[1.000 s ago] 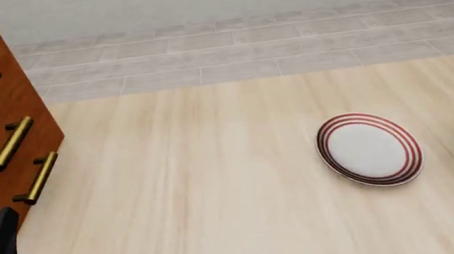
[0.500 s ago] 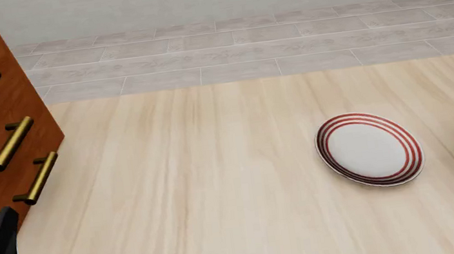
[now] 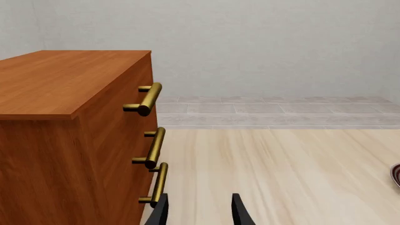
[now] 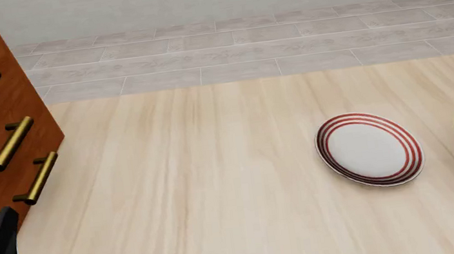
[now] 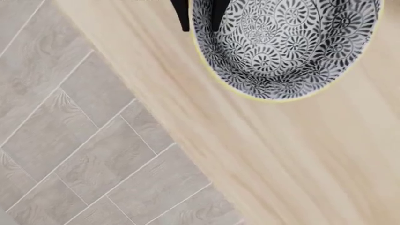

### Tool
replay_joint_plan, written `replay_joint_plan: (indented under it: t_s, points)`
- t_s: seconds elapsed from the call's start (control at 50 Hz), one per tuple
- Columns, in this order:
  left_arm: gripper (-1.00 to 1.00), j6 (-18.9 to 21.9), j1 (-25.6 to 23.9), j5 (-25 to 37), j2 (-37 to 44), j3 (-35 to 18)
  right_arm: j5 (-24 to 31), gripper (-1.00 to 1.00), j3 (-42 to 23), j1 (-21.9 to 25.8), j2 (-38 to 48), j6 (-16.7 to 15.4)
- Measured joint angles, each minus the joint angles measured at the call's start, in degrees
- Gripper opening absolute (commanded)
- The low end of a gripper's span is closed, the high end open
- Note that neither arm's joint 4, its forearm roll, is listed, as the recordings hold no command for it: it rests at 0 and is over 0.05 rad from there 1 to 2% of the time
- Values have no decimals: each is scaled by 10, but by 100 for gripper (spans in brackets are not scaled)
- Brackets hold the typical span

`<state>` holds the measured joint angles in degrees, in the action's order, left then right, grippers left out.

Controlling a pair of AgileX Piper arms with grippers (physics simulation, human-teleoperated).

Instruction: Put the bowl on top of the cabinet.

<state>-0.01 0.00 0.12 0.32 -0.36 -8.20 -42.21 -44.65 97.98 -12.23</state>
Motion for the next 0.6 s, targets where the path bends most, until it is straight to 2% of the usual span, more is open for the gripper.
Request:
replay_joint_plan:
  t_s: [0.28,0.6]
  points:
    - [100,0,0,0,0,0,37,-100,1,13,-50,19]
    - [100,0,0,0,0,0,156,-100,-28,51,-183,53]
